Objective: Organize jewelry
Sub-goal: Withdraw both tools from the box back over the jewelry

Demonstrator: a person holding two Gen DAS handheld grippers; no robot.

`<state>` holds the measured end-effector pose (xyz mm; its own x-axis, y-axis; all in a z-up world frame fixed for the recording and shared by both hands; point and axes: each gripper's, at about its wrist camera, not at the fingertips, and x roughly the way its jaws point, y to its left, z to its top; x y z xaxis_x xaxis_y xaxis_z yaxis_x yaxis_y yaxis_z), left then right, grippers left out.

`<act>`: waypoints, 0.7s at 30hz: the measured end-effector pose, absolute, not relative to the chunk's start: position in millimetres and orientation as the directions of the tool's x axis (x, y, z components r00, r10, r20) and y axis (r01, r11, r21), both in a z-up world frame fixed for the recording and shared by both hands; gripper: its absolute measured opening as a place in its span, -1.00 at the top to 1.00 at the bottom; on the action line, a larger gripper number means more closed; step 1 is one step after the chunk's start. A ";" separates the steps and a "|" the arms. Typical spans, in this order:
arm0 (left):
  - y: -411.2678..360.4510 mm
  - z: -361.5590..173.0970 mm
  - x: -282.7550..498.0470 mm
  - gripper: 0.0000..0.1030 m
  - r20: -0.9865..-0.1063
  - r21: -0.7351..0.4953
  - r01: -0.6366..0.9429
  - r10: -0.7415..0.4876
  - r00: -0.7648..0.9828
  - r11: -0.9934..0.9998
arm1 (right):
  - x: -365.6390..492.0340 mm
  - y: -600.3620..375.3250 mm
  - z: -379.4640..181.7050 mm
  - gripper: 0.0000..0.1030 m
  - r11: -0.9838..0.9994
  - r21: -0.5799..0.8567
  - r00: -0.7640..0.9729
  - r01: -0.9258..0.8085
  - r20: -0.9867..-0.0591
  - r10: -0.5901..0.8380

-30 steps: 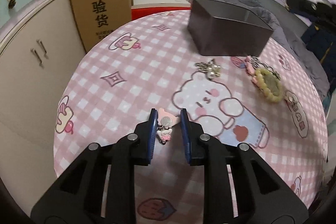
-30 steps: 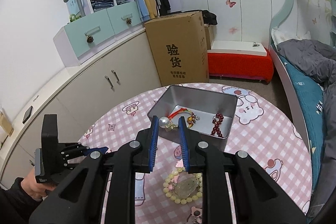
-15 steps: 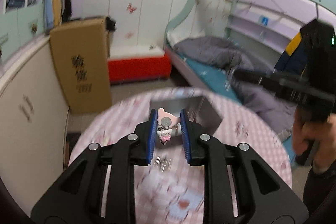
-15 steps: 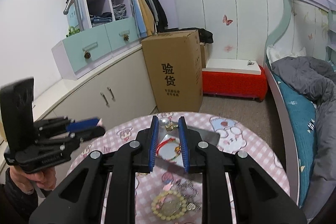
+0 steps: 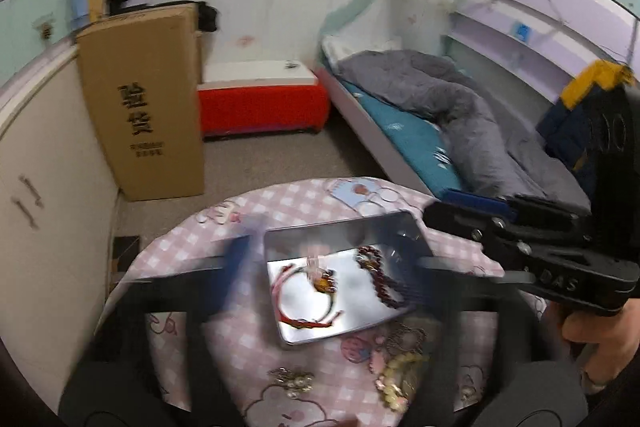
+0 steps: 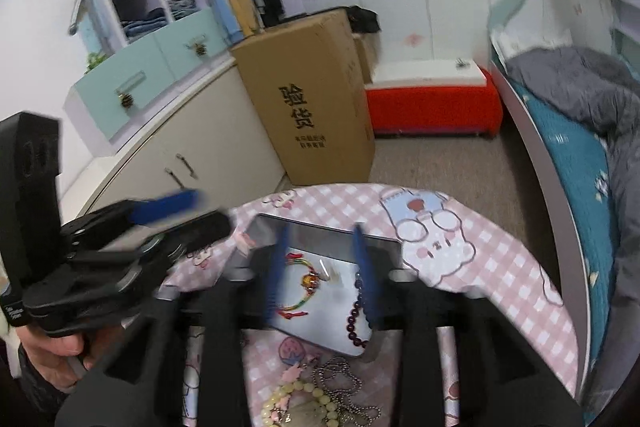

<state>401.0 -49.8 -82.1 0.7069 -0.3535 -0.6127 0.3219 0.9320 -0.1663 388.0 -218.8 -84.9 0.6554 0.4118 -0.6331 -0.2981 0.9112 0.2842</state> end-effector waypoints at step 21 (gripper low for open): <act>8.5 -57.9 334.2 -0.82 -0.501 -0.129 0.158 -0.201 0.842 0.979 | 353.6 -246.3 -57.7 -0.86 0.922 0.326 0.771 -0.211 -0.524 0.362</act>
